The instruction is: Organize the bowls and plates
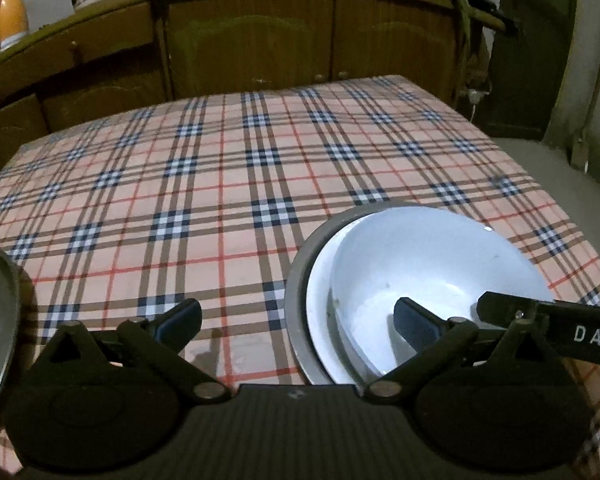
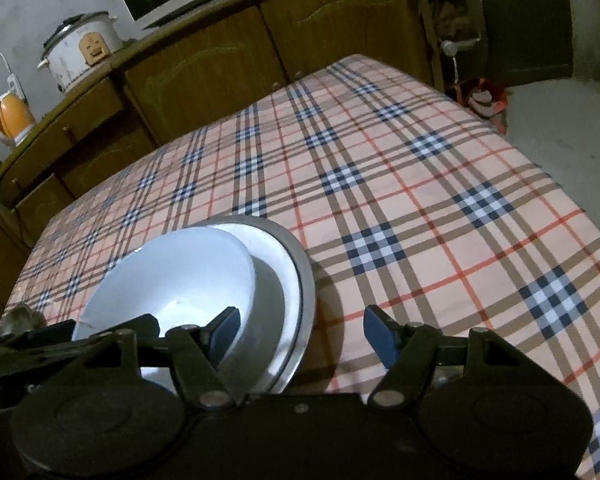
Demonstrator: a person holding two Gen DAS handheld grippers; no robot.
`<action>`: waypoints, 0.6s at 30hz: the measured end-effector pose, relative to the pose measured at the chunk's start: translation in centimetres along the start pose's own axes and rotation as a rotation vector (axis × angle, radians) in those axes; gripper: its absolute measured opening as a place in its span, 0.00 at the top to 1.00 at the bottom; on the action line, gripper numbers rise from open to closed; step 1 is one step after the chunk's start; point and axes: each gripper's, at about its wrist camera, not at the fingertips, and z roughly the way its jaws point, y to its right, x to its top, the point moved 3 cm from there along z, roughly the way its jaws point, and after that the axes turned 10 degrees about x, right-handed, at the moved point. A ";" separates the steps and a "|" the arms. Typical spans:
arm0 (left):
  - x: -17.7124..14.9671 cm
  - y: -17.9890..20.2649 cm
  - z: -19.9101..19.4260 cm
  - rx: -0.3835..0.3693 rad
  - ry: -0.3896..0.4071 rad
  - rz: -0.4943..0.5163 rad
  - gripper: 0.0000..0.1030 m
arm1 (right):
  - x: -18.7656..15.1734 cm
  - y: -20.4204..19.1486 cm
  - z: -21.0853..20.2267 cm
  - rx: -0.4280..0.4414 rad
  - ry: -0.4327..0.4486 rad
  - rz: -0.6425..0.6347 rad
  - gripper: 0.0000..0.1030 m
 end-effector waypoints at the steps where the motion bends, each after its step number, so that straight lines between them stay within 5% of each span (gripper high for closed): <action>1: 0.0 0.0 0.3 -0.001 -0.005 0.003 0.00 | 0.0 0.1 0.3 0.003 -0.005 0.006 0.21; 10: 0.6 -0.2 2.3 -0.066 -0.033 -0.011 0.00 | 0.6 0.8 1.8 0.086 -0.015 0.072 0.22; 12: 0.6 -0.2 2.3 -0.073 -0.027 -0.013 0.00 | 0.7 0.8 2.0 0.118 -0.019 0.086 0.34; 14: 0.6 0.1 2.3 -0.102 -0.015 -0.006 0.05 | 0.6 0.5 2.1 0.174 -0.019 0.092 0.48; 18: 1.0 1.3 1.5 -0.160 0.022 0.039 0.35 | 0.7 0.3 2.0 0.165 -0.014 0.093 0.49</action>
